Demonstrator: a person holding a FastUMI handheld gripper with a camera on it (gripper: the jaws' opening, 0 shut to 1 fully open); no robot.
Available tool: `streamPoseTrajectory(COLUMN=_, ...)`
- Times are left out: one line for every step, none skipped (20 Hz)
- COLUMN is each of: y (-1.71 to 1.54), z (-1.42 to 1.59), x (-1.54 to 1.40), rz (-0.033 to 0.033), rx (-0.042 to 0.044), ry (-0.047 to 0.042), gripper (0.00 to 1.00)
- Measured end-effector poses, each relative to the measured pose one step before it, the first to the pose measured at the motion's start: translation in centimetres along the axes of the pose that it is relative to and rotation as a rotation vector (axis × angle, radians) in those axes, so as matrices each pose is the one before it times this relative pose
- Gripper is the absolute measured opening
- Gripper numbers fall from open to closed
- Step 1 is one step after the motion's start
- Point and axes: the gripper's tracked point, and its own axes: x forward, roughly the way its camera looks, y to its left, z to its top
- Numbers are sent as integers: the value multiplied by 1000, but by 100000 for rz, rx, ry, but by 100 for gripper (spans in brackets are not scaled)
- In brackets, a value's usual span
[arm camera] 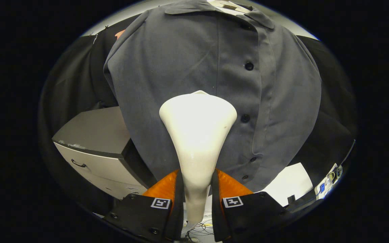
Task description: Iron the clothes twice with a garment steamer, once on the left side and once on the right side.
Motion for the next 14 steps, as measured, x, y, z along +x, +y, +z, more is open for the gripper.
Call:
streamPoseTrajectory(y=-153, z=-643, x=184, rz=-352, rx=375, ry=1248, gripper=42)
streamPoseTrajectory(y=-132, z=-596, x=25, rz=-169, rx=443, ry=824, gripper=43)
streamPoseTrajectory(y=-130, z=-610, x=238, rz=13, rx=132, ry=999, gripper=43)
streamPoseTrajectory(y=-140, z=-659, x=253, rz=-45, rx=20, ry=993, gripper=42)
streamPoseTrajectory(y=-113, z=-514, x=217, rz=-136, rx=-218, ry=888, gripper=42)
streamPoseTrajectory(y=-161, z=-652, x=74, rz=-379, rx=-204, ry=432, gripper=42)
streamPoseTrajectory(y=-156, z=-445, x=115, rz=-468, rx=-289, ry=849, gripper=42)
streamPoseTrajectory(y=7, z=-380, x=185, rz=-162, rx=55, ry=556, gripper=43)
streamPoseTrajectory(y=-106, z=-417, x=143, rz=-33, rx=-59, ry=931, gripper=43)
streamPoseTrajectory(y=-197, z=-440, x=153, rz=-13, rx=-58, ry=855, gripper=43)
streamPoseTrajectory(y=-125, z=-451, x=125, rz=-30, rx=-140, ry=943, gripper=43)
streamPoseTrajectory(y=-129, z=-559, x=235, rz=11, rx=-15, ry=1009, gripper=43)
streamPoseTrajectory(y=-97, z=-554, x=208, rz=19, rx=138, ry=871, gripper=43)
streamPoseTrajectory(y=-84, z=-618, x=242, rz=-2, rx=94, ry=1128, gripper=43)
